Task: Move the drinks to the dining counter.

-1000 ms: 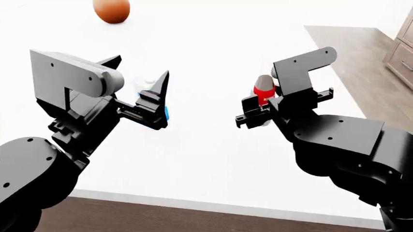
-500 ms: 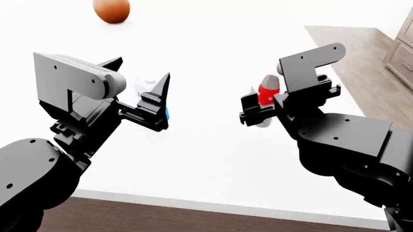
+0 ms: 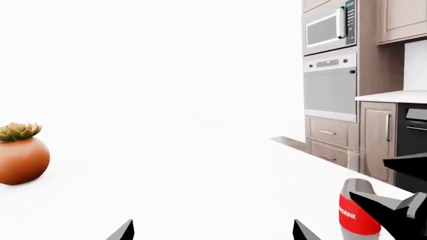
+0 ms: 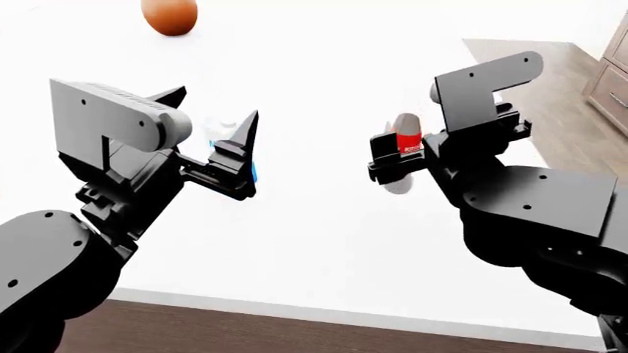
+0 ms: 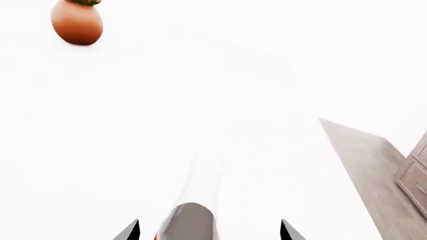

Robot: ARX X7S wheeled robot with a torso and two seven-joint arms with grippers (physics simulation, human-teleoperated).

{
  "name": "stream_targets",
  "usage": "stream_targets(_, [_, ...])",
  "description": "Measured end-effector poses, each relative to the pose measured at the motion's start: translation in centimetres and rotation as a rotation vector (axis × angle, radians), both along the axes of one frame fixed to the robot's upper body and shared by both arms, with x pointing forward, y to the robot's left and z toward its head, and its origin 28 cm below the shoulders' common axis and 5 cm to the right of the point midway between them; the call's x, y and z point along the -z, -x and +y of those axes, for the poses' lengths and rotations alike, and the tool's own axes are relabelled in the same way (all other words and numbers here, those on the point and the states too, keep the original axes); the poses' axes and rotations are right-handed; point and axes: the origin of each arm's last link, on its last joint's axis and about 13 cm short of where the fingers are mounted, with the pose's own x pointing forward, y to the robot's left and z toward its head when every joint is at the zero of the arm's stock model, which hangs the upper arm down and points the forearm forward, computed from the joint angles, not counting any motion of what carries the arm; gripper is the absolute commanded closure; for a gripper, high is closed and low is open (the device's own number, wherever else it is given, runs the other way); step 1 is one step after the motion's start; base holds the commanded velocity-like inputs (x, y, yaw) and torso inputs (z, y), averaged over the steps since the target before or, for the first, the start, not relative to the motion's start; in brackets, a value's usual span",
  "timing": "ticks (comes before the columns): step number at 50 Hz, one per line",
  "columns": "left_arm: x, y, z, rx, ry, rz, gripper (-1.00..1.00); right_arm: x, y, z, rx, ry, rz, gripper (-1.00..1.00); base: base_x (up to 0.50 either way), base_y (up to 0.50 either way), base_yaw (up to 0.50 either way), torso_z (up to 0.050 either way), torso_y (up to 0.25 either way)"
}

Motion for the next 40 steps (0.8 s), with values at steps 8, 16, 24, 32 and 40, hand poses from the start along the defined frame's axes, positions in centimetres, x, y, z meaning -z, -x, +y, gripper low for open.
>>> stream_targets(8, [-0.2, 0.2, -0.1, 0.004, 0.000, -0.006, -1.00, -1.6, 1.4, -0.1, 0.014, -0.012, -0.046, -1.00, 0.00, 0.00, 0.00, 0.000, 0.000])
stream_targets(16, [-0.6, 0.8, -0.4, 0.016, -0.005, -0.022, -1.00, -3.2, 2.7, -0.2, 0.067, -0.023, -0.088, -1.00, 0.00, 0.00, 0.00, 0.000, 0.000])
stream_targets(24, [-1.1, 1.3, -0.7, 0.029, -0.010, -0.040, -1.00, -4.1, 4.0, -0.4, 0.120, -0.012, -0.151, -1.00, 0.00, 0.00, 0.00, 0.000, 0.000])
stream_targets(32, [-1.5, 1.7, -0.8, 0.034, -0.014, -0.055, -1.00, -4.7, 5.1, -0.7, 0.138, -0.008, -0.236, -1.00, 0.00, 0.00, 0.00, 0.000, 0.000])
stream_targets(40, [-1.7, 1.8, -0.8, 0.020, -0.014, -0.062, -1.00, -4.9, 5.7, -0.8, 0.136, -0.013, -0.279, -1.00, 0.17, -0.09, 0.00, 0.000, 0.001])
